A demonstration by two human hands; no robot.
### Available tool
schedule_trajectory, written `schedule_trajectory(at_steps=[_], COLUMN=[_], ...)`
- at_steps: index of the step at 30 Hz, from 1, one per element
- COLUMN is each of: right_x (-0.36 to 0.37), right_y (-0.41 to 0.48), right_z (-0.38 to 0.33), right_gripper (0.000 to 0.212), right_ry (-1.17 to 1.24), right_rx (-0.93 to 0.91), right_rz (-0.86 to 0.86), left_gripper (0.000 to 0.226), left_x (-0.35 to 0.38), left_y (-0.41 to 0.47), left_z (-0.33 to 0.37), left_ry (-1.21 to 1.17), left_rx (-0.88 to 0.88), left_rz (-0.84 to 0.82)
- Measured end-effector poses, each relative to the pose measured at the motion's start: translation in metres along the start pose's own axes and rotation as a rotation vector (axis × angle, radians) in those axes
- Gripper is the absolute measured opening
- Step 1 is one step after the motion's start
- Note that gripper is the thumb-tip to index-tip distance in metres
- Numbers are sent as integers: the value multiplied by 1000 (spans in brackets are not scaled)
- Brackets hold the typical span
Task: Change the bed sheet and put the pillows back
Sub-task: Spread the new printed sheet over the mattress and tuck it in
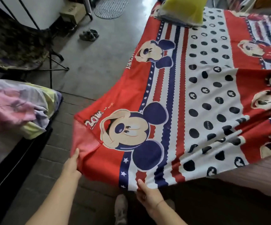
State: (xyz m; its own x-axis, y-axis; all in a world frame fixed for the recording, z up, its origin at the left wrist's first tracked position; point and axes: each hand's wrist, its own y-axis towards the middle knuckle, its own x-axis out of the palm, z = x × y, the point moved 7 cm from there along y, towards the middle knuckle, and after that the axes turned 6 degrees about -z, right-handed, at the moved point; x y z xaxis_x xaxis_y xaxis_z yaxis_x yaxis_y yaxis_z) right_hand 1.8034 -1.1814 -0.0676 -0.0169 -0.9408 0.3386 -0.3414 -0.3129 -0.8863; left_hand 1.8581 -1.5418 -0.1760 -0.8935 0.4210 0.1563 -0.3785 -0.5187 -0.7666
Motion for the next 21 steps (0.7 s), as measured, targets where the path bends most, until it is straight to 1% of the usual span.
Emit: schedule_trajectory(at_steps=[1, 3, 5, 7, 8, 10, 12, 15, 17, 18, 19, 21], right_x=[11, 34, 55, 70, 74, 77, 75, 69, 67, 65, 64, 62], right_y=[2, 8, 15, 24, 28, 35, 39, 47, 52, 56, 58, 63], right_z=[5, 13, 19, 25, 27, 31, 32, 40, 46, 48, 49, 50], right_gripper=[6, 4, 7, 8, 8, 8, 10, 13, 13, 12, 10, 8], right_ry=[-2, 11, 39, 42, 43, 55, 69, 62, 73, 79, 80, 84], right_rx=[-1, -16, -42, -61, -69, -78, -72, -59, -62, -60, -61, -63], right_rz=[3, 8, 3, 10, 19, 38, 43, 77, 87, 96, 104, 113], left_gripper=[105, 93, 89, 70, 67, 66, 63, 61, 71, 78, 77, 61], left_x=[-8, -18, -17, -21, -21, -20, -16, -19, -21, -18, -12, 7], left_y=[7, 13, 5, 7, 6, 6, 10, 14, 17, 14, 7, -10], left_z=[6, 23, 45, 54, 57, 58, 52, 37, 32, 30, 27, 16], left_ry=[7, 26, 25, 23, 26, 10, 11, -5, -25, -48, -55, -76], left_rx=[-3, 3, 14, 14, 12, 8, 7, -42, -65, -91, -136, -208], left_rz=[4, -5, -13, -5, 1, 11, -28, -36, -58, -80, -124, -267])
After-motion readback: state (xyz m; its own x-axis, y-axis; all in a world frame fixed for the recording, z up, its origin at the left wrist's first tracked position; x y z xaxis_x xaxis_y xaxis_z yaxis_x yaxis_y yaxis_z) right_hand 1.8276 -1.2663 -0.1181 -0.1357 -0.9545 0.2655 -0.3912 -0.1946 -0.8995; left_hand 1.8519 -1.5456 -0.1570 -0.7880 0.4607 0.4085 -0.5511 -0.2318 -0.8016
